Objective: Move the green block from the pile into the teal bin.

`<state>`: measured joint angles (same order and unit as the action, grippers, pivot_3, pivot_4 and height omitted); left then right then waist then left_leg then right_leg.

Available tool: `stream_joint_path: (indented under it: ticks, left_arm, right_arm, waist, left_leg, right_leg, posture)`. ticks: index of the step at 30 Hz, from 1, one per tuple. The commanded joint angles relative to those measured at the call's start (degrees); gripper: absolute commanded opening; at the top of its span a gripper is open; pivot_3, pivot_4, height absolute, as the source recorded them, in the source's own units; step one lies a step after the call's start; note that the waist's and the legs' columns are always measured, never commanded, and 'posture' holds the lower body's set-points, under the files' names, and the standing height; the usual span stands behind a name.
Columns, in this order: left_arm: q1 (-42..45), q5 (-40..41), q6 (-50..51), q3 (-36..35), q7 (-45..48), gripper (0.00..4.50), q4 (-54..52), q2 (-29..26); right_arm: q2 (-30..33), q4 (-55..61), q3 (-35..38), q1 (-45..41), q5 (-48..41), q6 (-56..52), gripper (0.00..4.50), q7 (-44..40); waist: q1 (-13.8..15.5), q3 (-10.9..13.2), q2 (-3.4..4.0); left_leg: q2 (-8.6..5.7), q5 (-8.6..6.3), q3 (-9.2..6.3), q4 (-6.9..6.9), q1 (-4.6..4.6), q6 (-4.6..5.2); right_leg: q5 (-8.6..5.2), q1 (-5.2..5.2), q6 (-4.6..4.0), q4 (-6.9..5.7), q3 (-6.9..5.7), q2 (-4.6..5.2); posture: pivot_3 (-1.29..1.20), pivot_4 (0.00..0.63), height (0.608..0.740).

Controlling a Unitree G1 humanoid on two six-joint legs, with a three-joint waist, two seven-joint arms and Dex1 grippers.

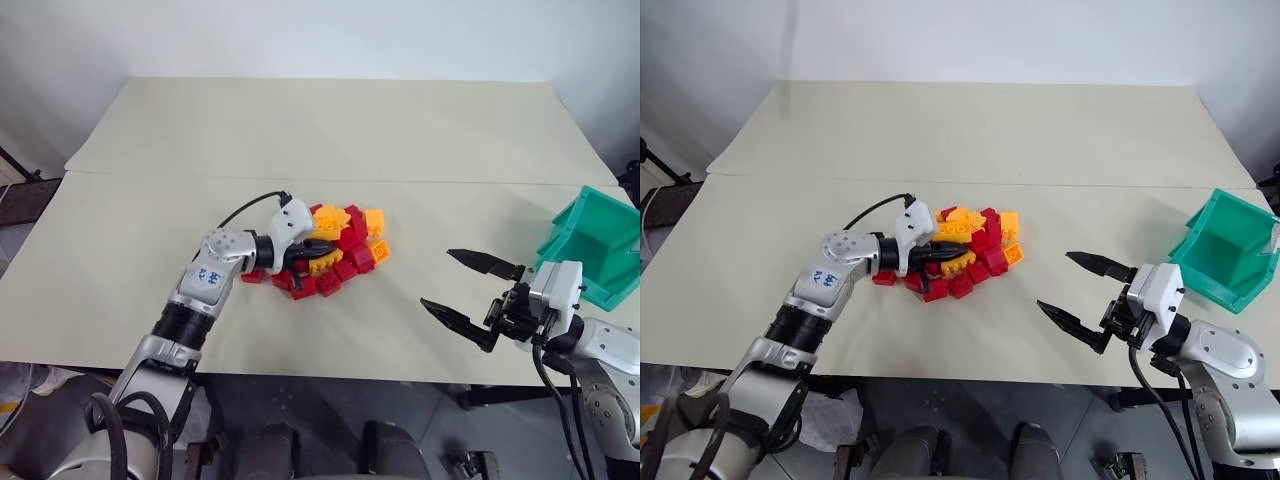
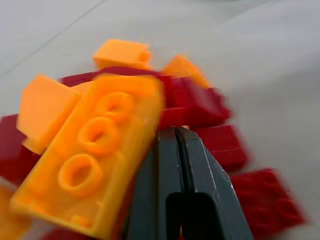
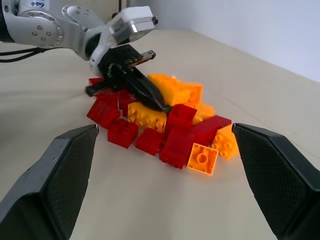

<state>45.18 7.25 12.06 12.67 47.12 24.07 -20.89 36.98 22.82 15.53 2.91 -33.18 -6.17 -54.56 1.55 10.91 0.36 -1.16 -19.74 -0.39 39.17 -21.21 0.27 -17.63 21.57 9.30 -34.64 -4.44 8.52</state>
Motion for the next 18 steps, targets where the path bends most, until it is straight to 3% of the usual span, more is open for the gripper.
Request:
stream_joint_path:
  ticks: [1,9,18]
  left_arm:
    - [2.49,-1.62,-4.41,-2.77,-4.58,0.03,4.91,1.50]
    - [3.61,-0.22,-7.96,-7.92,-7.24,0.03,10.27,2.97]
    - [-1.49,0.46,-7.05,-4.65,6.34,0.03,1.94,0.16]
  right_arm:
    - [-0.98,2.48,-0.68,-0.30,-0.29,0.54,4.50,1.13]
    - [-1.99,2.28,-2.49,-0.89,0.40,0.77,4.50,2.10]
    - [-1.55,2.51,-3.20,-0.55,0.27,0.53,4.50,2.44]
  waist:
    - [0.00,0.01,-0.02]
    - [-0.06,0.02,-0.04]
    - [-0.11,0.02,-0.04]
  left_leg:
    - [0.00,0.00,0.00,0.00,-0.01,0.00]
    - [0.00,0.00,0.00,0.01,0.00,0.00]
    - [-0.01,0.00,0.01,0.01,0.00,0.00]
  right_leg:
    - [0.00,0.00,0.00,0.01,-0.01,0.00]
    - [0.01,0.00,0.01,-0.03,-0.01,0.00]
    - [0.03,0.00,0.05,-0.02,-0.01,0.00]
  posture:
    - [0.00,0.150,0.740]
    - [0.00,0.150,0.740]
    - [0.00,0.150,0.740]
